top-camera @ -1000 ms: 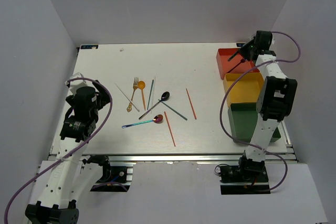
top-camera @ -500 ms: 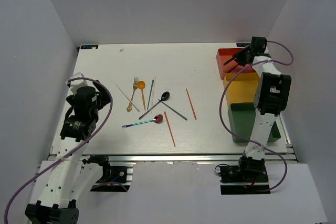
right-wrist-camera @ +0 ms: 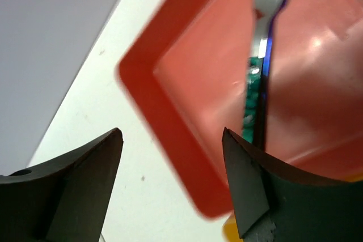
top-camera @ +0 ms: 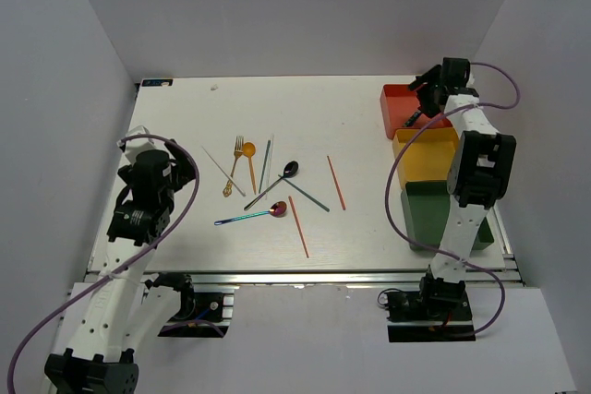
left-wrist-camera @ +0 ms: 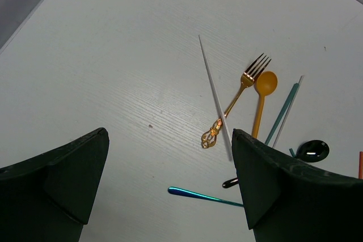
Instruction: Sort the eating utensils into containers
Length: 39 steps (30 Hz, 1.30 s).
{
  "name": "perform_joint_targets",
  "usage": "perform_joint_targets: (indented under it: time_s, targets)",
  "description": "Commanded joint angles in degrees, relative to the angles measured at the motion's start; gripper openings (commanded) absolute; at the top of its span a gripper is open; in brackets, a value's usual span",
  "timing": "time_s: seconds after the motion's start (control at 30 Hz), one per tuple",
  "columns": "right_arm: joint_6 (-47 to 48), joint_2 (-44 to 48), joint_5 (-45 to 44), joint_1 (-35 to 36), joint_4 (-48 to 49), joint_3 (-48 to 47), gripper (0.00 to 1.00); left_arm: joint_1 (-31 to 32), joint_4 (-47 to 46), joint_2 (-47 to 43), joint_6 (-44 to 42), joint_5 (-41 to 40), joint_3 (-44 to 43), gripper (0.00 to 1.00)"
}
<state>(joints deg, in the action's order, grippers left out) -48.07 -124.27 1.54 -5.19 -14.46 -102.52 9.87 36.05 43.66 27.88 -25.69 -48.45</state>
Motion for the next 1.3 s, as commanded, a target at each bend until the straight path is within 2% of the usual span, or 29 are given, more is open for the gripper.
perform_joint_targets:
  time_s: [0.0, 0.13, 0.2, 0.3, 0.37, 0.5, 0.67, 0.8, 0.83, 0.93, 1.1, 1.27]
  targets:
    - [8.8, 13.4, -1.2, 4.5, -0.7, 1.1, 0.76, -0.1, -1.0, 1.8, -0.5, 0.5, -0.2, 0.98]
    - [16.2, 26.9, 4.1, 11.4, 3.7, 16.4, 0.77, -0.2, -0.6, 9.0, -0.3, 4.1, -2.3, 0.98]
    - [18.6, 34.6, 4.5, 14.2, 3.8, 25.7, 0.76, -0.2, -1.2, 12.5, -0.9, 10.8, -3.8, 0.98]
    - [20.9, 42.7, 4.6, 20.6, 5.1, 37.4, 0.77, -0.1, -7.2, 19.0, -1.0, 16.1, -5.3, 0.98]
    - [21.8, 46.7, 5.5, 24.4, 6.3, 42.1, 0.77, -0.1, -6.6, 26.2, -0.9, 16.9, -8.4, 0.98]
    - [22.2, 51.5, 5.0, 27.0, 7.0, 52.1, 0.77, 0.0, -5.9, 38.1, -3.0, 21.8, -15.6, 0.98]
    - [22.1, 54.8, 6.7, 27.3, 8.3, 58.0, 0.77, 0.2, -5.6, 49.1, -8.0, 29.4, -23.8, 0.91]
    - [22.1, 55.4, 7.8, 27.6, 8.8, 59.5, 0.77, 0.2, -3.1, 58.8, -11.8, 33.3, -29.0, 0.69]
    - [22.3, 55.7, 7.9, 27.7, 9.0, 60.0, 0.77, 0.1, -4.3, 59.3, -12.0, 36.3, -28.5, 0.67]
    - [22.4, 55.8, 8.0, 27.9, 9.6, 60.6, 0.77, 0.2, -7.0, 61.2, -12.3, 38.5, -27.8, 0.65]
    - [22.2, 55.6, 9.4, 28.0, 10.4, 61.2, 0.77, 0.2, -7.2, 65.2, -12.4, 35.2, -28.4, 0.64]
    - [21.5, 56.6, 10.0, 28.3, 11.5, 61.7, 0.78, 0.2, -7.7, 67.3, -12.4, 31.7, -28.1, 0.56]
